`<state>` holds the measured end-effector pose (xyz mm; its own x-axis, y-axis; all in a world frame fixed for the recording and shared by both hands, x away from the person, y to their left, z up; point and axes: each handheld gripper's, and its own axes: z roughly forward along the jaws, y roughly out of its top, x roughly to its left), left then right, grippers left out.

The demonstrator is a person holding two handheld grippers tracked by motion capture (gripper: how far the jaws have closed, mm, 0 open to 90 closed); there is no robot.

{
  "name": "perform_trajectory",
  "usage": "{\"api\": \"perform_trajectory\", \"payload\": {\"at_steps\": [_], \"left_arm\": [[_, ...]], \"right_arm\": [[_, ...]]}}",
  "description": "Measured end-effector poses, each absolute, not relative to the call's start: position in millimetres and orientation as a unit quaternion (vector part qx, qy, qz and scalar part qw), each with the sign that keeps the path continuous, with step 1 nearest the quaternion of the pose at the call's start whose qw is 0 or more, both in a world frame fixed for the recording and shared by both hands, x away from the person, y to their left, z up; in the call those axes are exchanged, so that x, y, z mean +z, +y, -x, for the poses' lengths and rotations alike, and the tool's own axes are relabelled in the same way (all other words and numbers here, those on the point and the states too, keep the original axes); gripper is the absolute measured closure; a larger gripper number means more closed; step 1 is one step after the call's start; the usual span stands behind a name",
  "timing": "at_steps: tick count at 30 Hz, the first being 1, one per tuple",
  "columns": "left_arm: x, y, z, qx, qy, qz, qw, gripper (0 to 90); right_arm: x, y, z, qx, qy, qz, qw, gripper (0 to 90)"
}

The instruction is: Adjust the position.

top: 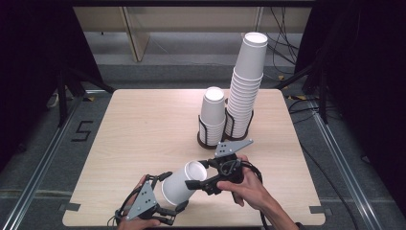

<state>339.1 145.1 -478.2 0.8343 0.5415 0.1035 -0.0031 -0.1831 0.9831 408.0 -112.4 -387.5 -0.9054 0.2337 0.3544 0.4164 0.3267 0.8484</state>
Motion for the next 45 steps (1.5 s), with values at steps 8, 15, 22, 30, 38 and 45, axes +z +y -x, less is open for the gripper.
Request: {"api": "perform_trajectory", "payload": {"at_steps": [8, 15, 22, 30, 38, 45], "left_arm": [[-476.5, 147.0, -340.4, 0.213, 0.184, -0.751, 0.597, 8.2], [-475.5, 146.9, -340.2, 0.208, 0.176, -0.777, 0.567, 9.8], [-477.3, 141.6, -338.9, 0.200, 0.156, -0.806, 0.535, 10.4], [-475.8, 140.5, -338.4, 0.194, 0.145, -0.836, 0.493, 10.6], [-476.6, 134.0, -333.1, 0.184, 0.113, -0.871, 0.440, 10.8], [-476.3, 130.6, -331.7, 0.168, 0.099, -0.887, 0.418, 10.9]], "right_arm": [[-392.0, -113.3, -410.4, -0.536, -0.812, 0.210, 0.100, 24.3], [-386.9, -113.6, -408.6, -0.514, -0.835, 0.188, 0.056, 20.0], [-380.4, -114.5, -403.6, -0.479, -0.864, 0.151, 0.027, 17.8], [-379.4, -110.3, -395.4, -0.416, -0.901, 0.119, 0.002, 17.1], [-388.5, -97.1, -385.5, -0.335, -0.940, 0.063, -0.031, 17.5], [-400.8, -86.5, -378.9, -0.282, -0.959, 0.019, -0.028, 18.3]]}}
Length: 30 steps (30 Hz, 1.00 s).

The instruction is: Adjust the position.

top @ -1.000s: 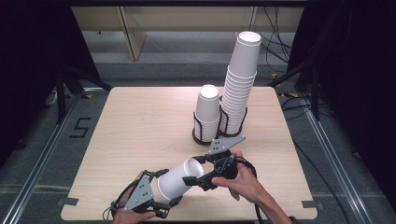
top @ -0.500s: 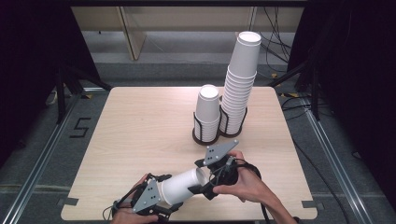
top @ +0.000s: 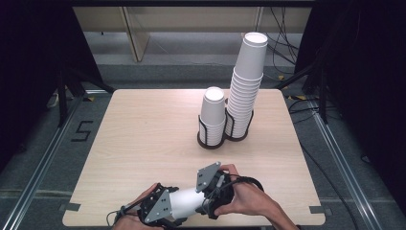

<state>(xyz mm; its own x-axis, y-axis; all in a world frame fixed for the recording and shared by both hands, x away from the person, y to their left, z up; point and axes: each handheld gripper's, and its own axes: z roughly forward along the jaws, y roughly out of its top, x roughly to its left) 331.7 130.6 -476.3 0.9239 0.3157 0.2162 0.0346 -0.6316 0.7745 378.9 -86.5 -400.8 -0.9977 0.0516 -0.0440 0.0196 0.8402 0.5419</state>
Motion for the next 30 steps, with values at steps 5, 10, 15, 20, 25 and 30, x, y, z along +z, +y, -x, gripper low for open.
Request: {"api": "perform_trajectory", "payload": {"at_steps": [5, 10, 15, 20, 25, 30], "left_arm": [[-475.0, 129.2, -330.3, 0.158, 0.086, -0.897, 0.404, 11.0], [-474.7, 128.4, -328.8, 0.153, 0.086, -0.895, 0.410, 11.1], [-473.4, 127.5, -329.0, 0.150, 0.075, -0.900, 0.403, 11.0], [-474.8, 127.7, -328.4, 0.136, 0.084, -0.890, 0.428, 8.9], [-476.7, 134.6, -334.2, 0.133, 0.115, -0.863, 0.474, 5.4], [-475.7, 142.8, -339.6, 0.124, 0.143, -0.839, 0.511, 8.4]], "right_arm": [[-409.7, -79.9, -374.7, 0.247, 0.968, 0.003, 0.033, 18.2], [-419.8, -72.4, -366.4, 0.187, 0.981, 0.016, 0.053, 18.5], [-425.9, -66.7, -362.3, 0.171, 0.984, 0.020, 0.054, 20.0], [-428.3, -66.6, -363.3, 0.166, 0.984, 0.034, 0.051, 22.2], [-427.9, -75.0, -369.5, 0.180, 0.983, 0.011, 0.038, 22.0], [-426.4, -85.0, -384.2, 0.230, 0.972, 0.032, 0.038, 22.1]]}}
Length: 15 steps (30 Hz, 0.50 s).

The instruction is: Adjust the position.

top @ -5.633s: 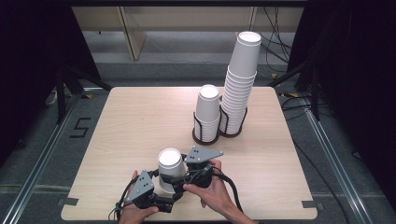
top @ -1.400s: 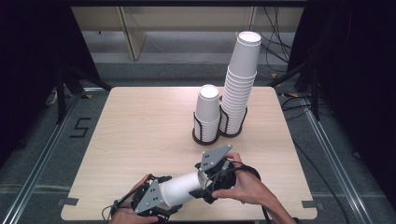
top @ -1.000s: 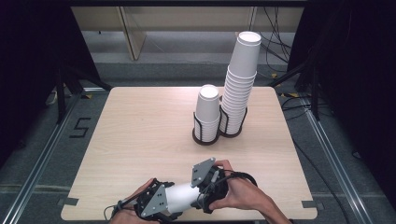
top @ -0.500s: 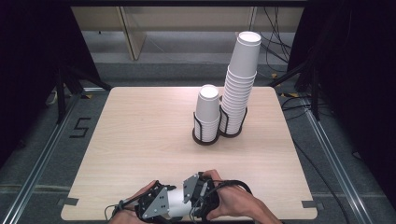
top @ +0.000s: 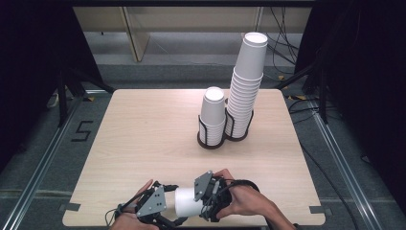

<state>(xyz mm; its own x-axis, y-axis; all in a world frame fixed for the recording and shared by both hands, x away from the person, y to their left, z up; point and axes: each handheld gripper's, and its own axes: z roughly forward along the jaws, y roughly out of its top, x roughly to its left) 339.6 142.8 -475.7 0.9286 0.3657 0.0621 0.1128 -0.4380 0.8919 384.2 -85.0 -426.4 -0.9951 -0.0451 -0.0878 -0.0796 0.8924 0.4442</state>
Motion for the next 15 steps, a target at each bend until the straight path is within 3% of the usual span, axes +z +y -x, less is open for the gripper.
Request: {"api": "perform_trajectory", "payload": {"at_steps": [3, 15], "left_arm": [[-473.1, 146.9, -341.4, 0.118, 0.173, -0.814, 0.542, 14.5], [-468.7, 156.2, -346.0, 0.099, 0.240, -0.747, 0.612, 14.3]], "right_arm": [[-423.4, -99.8, -394.9, 0.271, 0.962, -0.004, 0.021, 22.0], [-415.4, -130.0, -411.5, 0.420, 0.906, -0.051, -0.010, 21.9]]}}
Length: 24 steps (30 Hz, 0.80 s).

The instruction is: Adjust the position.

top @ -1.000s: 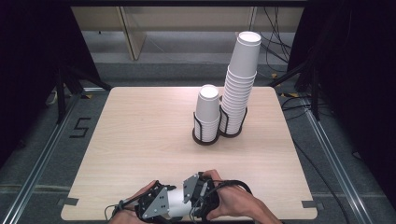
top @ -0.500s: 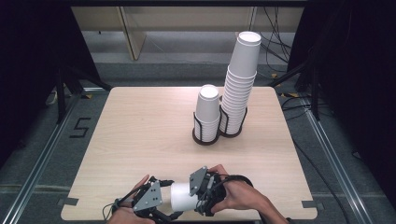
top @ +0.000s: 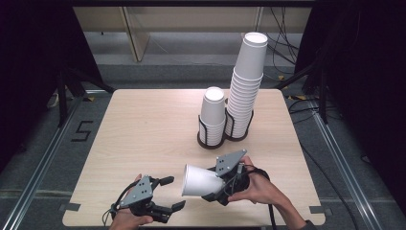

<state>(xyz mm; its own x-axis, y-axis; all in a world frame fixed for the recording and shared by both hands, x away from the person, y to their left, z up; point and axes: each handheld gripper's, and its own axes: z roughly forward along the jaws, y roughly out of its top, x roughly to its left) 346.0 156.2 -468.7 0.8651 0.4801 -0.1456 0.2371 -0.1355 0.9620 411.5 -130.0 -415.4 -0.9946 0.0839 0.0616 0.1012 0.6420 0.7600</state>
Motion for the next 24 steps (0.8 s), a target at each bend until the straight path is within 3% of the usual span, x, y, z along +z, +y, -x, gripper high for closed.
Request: {"api": "perform_trajectory", "payload": {"at_steps": [14, 24], "left_arm": [[-468.9, 149.6, -344.2, 0.071, 0.242, -0.731, 0.634, 13.2], [-468.2, 146.8, -342.5, 0.075, 0.226, -0.732, 0.639, 4.3]], "right_arm": [[-418.8, -125.6, -407.5, -0.450, -0.892, 0.026, 0.039, 21.9], [-423.1, -120.1, -405.1, -0.459, -0.887, 0.010, 0.056, 21.9]]}}
